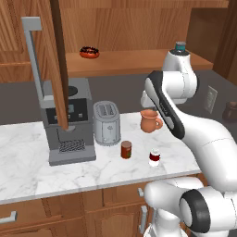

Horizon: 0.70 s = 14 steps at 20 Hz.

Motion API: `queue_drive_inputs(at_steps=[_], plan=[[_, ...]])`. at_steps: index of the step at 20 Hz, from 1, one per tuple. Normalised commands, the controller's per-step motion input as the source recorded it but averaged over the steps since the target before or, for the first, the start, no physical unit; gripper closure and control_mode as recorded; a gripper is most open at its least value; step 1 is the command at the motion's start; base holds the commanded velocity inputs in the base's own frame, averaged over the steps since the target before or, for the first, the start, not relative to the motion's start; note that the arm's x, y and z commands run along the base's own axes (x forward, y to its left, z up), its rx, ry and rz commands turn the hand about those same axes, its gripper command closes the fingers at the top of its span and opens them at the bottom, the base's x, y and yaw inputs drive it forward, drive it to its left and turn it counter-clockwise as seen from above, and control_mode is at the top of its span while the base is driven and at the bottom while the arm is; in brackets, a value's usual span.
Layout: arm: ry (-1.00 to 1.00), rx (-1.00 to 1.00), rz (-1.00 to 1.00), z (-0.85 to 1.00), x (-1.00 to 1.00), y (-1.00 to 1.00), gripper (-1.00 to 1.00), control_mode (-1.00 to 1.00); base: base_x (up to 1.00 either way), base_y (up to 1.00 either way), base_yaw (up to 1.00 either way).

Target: Pick the cans from the counter and place them in their designated side in the cabinet.

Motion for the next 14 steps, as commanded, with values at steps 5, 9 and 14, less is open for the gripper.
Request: queue_drive_inputs(at_steps=[5, 9, 14], plan=[[0.0, 0.0, 0.0, -0.02, -0.1, 0.0, -1.0, -1.0, 0.0, 0.0, 0.0], [0.0, 0.0, 0.0, -0.15, -0.24, -0.01, -1.0, -1.0, 0.0, 0.0, 0.0], [0.0, 0.0, 0.0, -0.2, -0.24, -0.03, -1.0, -1.0, 0.0, 0.0, 0.0]])
